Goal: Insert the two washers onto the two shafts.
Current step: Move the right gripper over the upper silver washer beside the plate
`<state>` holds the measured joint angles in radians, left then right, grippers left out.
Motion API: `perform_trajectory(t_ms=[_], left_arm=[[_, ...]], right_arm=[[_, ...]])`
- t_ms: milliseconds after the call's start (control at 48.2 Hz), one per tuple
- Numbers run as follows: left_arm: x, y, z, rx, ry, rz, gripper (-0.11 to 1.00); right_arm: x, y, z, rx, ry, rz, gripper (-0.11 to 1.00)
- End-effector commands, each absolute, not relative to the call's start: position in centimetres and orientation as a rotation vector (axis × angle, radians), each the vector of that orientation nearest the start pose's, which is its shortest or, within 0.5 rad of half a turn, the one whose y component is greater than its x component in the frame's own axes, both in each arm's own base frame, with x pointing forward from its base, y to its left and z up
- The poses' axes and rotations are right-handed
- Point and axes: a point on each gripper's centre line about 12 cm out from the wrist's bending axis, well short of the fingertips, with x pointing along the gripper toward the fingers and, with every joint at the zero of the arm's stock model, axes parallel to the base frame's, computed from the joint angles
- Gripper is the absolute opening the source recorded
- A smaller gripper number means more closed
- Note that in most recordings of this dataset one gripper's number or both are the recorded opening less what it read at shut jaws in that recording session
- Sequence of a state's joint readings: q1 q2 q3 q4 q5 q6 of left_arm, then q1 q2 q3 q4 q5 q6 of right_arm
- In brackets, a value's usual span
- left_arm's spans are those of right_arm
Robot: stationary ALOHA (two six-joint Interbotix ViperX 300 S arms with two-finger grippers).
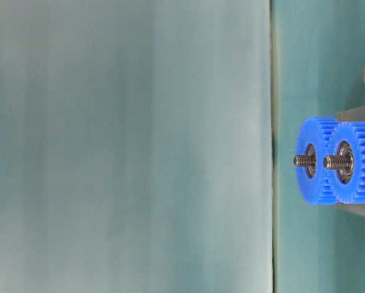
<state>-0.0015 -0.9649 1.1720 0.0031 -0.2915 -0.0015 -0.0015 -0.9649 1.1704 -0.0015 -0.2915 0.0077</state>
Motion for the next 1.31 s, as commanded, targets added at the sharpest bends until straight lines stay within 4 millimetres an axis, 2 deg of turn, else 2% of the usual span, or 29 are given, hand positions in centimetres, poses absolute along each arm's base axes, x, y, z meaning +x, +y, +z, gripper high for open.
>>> perform_trajectory(t_ms=[0,145,270,436,540,830,1142,1204,1287], left_arm=[[20.0,-0.5,30.6,-0.038,-0.124,-0.026,0.00],[20.1,-0.6,30.3,-0.110,-0.095,-0.034,0.00],[20.8,-0.6,29.2,-0.117,0.016,-0.029,0.00],[22.4,-0.6,27.4,-0.092,0.227,-0.015,0.00],[23.0,-0.6,27.2,-0.075,0.295,-0.013,0.00],[23.6,-0.5,26.9,-0.037,0.411,-0.012,0.00],[23.5,-0.5,26.2,-0.026,0.437,-0.012,0.00],[23.4,-0.4,26.0,-0.027,0.443,-0.009,0.00],[23.4,-0.4,25.9,-0.027,0.442,-0.009,0.00]], right_arm=[[20.4,-0.4,28.9,0.024,-0.052,-0.019,0.02],[21.7,-1.2,23.8,0.226,0.342,-0.090,0.01],[22.9,-1.7,21.7,0.198,0.541,-0.110,0.01],[25.4,-3.3,20.1,0.141,0.646,-0.155,0.01],[27.1,-4.2,18.8,0.158,0.718,-0.179,0.01],[31.1,-5.3,15.4,0.166,0.900,-0.192,0.01],[33.1,-5.8,13.8,0.136,0.921,-0.185,0.01],[33.4,-5.9,13.4,0.134,0.932,-0.185,0.05],[33.7,-6.1,13.0,0.139,0.942,-0.189,0.19]])
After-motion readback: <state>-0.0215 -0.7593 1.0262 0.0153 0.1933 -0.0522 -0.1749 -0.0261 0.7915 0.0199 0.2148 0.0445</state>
